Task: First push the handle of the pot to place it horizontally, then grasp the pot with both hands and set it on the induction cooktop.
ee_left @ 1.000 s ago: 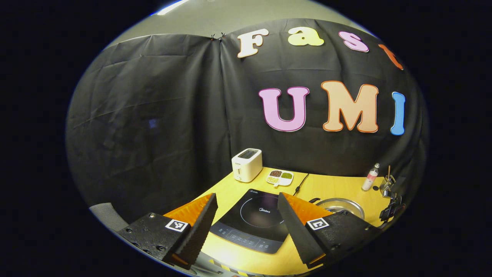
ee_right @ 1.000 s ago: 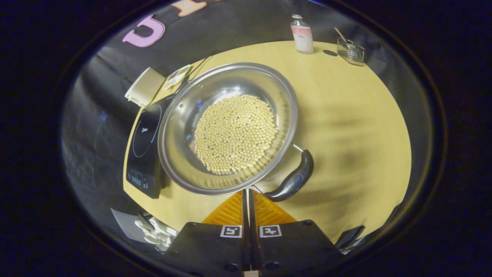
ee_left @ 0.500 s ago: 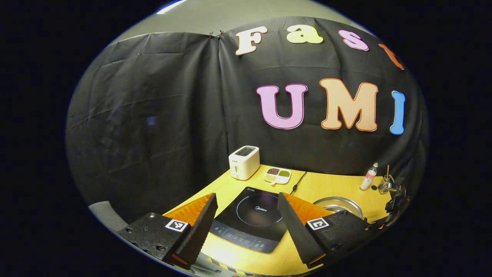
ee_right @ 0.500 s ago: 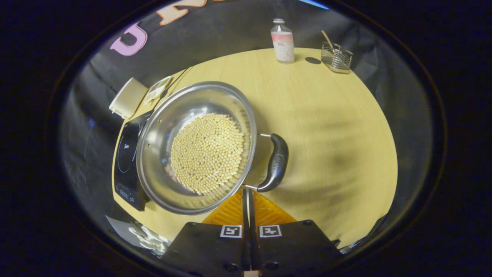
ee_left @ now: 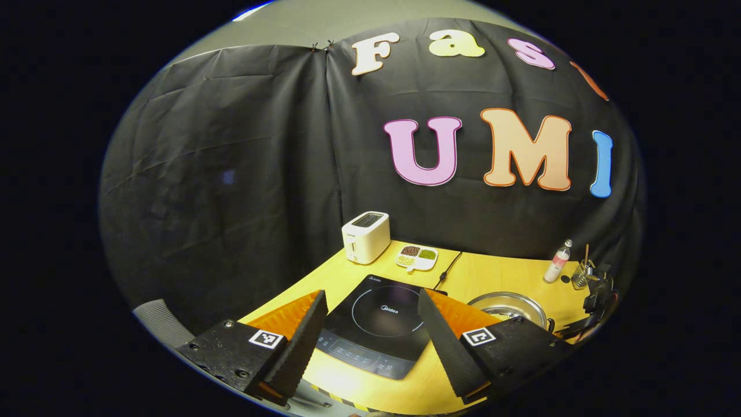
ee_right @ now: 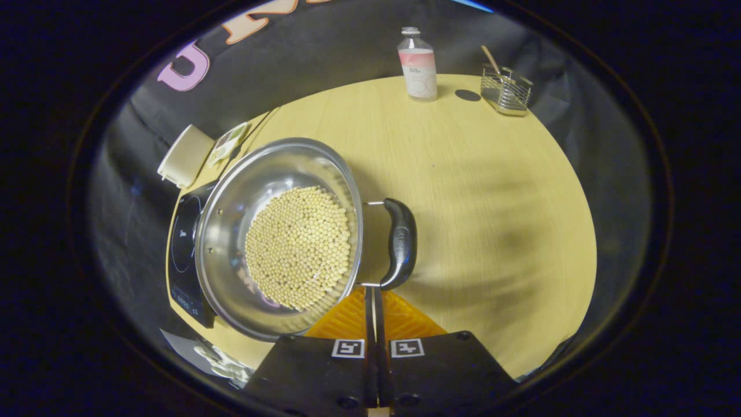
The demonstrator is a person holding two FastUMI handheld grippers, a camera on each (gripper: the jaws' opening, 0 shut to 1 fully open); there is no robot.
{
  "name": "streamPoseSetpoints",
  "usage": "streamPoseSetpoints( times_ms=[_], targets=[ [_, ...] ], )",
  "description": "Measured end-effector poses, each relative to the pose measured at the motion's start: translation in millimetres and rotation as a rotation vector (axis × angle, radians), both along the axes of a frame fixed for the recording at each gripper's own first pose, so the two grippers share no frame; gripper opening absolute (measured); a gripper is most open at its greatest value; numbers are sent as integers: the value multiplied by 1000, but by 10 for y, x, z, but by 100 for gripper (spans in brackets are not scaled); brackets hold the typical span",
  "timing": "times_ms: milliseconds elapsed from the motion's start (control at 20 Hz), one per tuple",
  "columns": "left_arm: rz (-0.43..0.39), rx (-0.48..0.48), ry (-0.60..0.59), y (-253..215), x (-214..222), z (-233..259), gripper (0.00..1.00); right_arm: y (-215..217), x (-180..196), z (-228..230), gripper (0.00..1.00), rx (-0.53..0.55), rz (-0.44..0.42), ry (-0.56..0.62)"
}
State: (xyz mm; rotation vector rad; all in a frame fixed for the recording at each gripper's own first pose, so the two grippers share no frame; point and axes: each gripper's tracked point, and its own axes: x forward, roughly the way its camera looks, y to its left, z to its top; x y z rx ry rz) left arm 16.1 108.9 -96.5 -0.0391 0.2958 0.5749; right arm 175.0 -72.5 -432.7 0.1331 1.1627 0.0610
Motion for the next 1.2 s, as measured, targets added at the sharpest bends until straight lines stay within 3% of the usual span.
streamPoseSetpoints(
  times_ms=[300,400,450,600,1050,1150,1200],
  targets=[
    [-13,-34,20,-83,186,-154,97,-26,68,21,0,9,28,12],
    [-28,-62,28,-125,290,-282,97,-37,19,23,5,29,50,33],
    [-40,-80,43,-143,356,-384,97,-26,0,16,0,51,60,43],
    [-80,-123,78,-179,568,-633,97,-8,-62,-11,13,95,79,71],
    [-221,-198,197,-89,1203,-1203,97,36,-175,-30,19,35,208,48],
    [-254,-196,213,-93,1340,-1274,96,-134,-289,-191,24,-91,265,105],
    [-270,-194,219,-102,1406,-1298,96,-210,-322,-315,42,-155,292,118]
  ],
)
